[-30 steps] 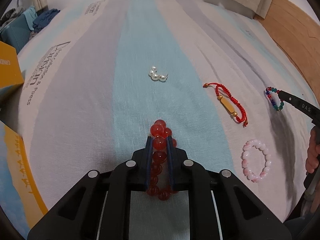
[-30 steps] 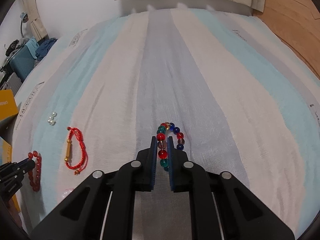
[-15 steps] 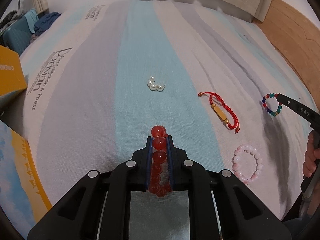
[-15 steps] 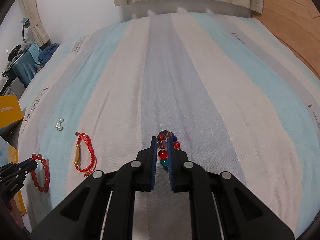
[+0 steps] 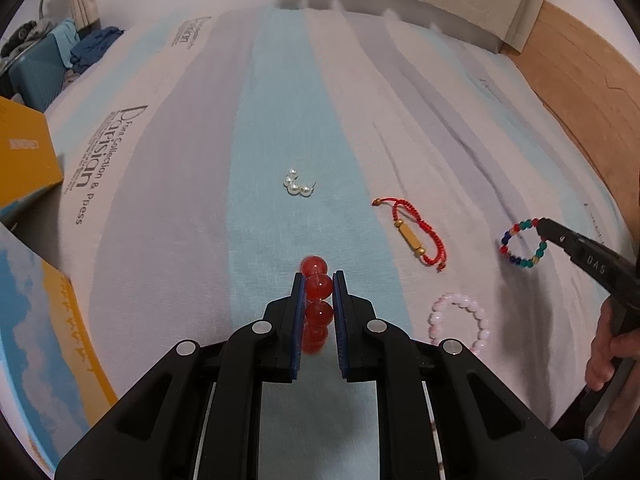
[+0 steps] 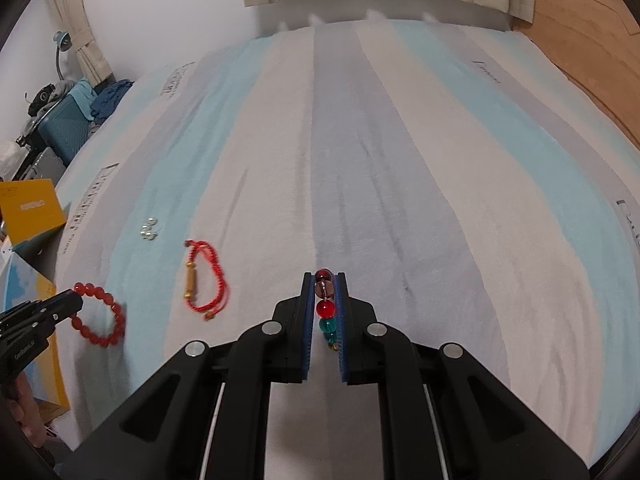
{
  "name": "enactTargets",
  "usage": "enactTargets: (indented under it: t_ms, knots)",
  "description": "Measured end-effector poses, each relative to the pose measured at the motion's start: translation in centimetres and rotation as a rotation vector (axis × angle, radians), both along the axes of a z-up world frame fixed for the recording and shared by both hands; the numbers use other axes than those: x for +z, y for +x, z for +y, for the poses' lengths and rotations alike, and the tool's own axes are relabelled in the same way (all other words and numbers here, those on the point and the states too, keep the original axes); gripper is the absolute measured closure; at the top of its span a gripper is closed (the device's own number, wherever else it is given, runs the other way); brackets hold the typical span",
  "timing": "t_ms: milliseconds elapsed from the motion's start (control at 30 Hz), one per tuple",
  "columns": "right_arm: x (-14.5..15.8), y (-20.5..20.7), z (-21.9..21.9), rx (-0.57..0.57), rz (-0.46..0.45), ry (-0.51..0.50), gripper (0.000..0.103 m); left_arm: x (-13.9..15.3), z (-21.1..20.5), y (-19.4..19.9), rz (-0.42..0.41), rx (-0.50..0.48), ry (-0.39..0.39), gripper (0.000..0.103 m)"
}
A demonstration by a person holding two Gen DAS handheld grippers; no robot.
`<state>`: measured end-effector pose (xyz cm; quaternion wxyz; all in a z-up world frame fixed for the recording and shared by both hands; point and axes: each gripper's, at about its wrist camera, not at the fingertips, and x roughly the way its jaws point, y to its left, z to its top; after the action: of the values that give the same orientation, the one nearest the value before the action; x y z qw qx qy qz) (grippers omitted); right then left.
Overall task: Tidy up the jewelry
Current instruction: 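Carry the red and multicolour bracelets with both tools into the white box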
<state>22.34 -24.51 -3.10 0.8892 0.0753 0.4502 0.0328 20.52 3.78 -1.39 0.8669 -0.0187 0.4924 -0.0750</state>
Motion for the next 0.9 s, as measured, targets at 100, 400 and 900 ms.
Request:
enactTargets:
  t_ms: [100, 400, 900]
  knots:
    - [1.3, -0.6, 0.9, 0.014, -0.009, -0.010, 0.094, 0.9, -0.2, -0.6, -0.001, -0.002, 0.011, 0.091]
    - [4.6, -2.2, 2.7, 0.036, -0.018, -0.015, 0.094, 4.1, 0.7, -2.6, -0.013, -0.003, 0.008, 0.091]
    - [8.8, -5.5, 8.8, 0.107, -0.046, -0.028, 0.094, 8.1, 5.6, -6.7, -0.023, 0.035, 0.023, 0.091]
